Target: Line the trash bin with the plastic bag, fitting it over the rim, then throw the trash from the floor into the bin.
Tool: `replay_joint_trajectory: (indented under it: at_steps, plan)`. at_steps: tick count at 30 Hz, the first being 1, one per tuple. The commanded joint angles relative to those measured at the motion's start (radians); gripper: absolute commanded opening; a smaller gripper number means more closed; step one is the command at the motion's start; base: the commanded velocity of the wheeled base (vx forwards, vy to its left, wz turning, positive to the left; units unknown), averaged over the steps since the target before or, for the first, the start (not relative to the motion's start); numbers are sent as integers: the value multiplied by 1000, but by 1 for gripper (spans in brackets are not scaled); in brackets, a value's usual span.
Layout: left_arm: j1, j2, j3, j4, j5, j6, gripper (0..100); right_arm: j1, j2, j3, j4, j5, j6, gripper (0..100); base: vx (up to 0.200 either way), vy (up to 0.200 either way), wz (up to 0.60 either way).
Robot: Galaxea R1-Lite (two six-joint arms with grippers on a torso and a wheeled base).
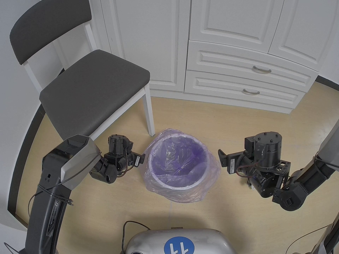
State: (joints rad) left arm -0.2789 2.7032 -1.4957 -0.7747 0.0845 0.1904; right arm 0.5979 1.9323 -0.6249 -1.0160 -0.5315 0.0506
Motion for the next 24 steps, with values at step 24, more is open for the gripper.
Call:
replay_joint_trajectory:
  at_steps: [24]
  plan:
    - [3, 211, -449, 219, -8, 12, 100, -256, 70, -19, -36, 133, 0, 100, 0, 0, 0]
